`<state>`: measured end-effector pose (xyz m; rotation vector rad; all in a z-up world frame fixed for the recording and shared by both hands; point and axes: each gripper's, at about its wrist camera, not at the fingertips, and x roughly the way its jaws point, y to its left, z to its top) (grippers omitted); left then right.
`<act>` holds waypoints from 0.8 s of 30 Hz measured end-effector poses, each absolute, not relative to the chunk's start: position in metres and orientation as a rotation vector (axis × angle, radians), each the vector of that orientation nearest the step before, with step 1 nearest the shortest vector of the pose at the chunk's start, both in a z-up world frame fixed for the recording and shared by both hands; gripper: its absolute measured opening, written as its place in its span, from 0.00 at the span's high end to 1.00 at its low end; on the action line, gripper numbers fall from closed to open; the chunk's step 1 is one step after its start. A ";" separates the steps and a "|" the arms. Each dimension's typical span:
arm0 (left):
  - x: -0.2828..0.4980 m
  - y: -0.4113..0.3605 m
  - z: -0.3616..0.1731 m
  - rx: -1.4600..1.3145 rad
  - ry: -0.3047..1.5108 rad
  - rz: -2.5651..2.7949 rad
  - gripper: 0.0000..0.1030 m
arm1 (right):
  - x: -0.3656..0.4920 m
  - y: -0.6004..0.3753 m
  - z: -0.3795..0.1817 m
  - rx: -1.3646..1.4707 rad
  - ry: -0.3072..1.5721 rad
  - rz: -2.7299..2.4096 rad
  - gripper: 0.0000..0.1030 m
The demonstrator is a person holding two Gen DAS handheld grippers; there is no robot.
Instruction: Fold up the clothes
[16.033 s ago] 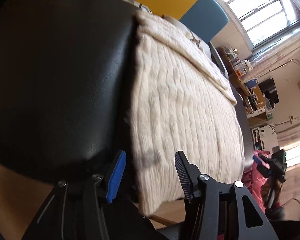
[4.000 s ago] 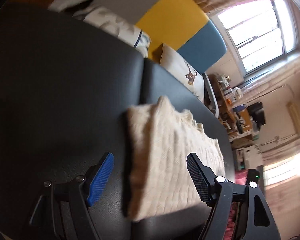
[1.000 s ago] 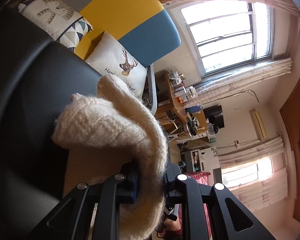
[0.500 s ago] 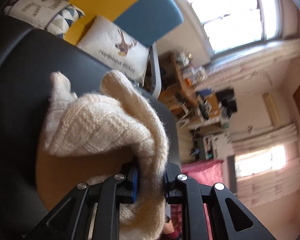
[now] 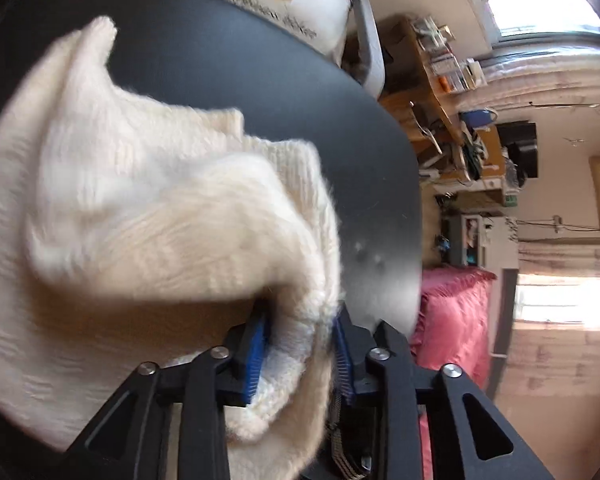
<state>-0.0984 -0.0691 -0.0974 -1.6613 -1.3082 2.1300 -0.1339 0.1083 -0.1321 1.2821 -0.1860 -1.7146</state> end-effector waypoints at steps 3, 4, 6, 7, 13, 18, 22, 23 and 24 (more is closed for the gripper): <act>-0.097 -0.072 -0.075 -1.572 -1.286 2.100 0.70 | -0.131 0.117 -0.127 1.280 -0.209 -1.725 0.76; -0.094 -0.075 -0.066 -1.540 -1.283 2.092 0.69 | -0.129 0.121 -0.124 1.280 -0.212 -1.734 0.76; -0.081 -0.090 -0.046 -1.475 -1.239 2.151 0.67 | -0.123 0.131 -0.118 1.282 -0.201 -1.757 0.76; -0.074 -0.098 -0.037 -1.442 -1.213 2.186 0.66 | -0.121 0.135 -0.115 1.283 -0.196 -1.769 0.76; -0.009 -0.155 -0.015 -1.332 -1.038 2.365 0.65 | -0.089 0.178 -0.070 1.181 -0.183 -1.836 0.73; 0.058 -0.169 -0.035 -1.279 -0.666 2.516 0.65 | -0.064 0.166 -0.004 1.036 0.011 -1.808 0.67; 0.093 -0.163 -0.069 -1.288 -0.531 2.500 0.65 | -0.046 0.140 0.026 0.992 0.222 -1.763 0.63; 0.099 -0.158 -0.075 -1.282 -0.505 2.498 0.65 | -0.047 0.134 0.027 1.006 0.261 -1.747 0.62; 0.102 -0.151 -0.079 -1.271 -0.461 2.501 0.65 | -0.048 0.131 0.027 1.028 0.300 -1.741 0.62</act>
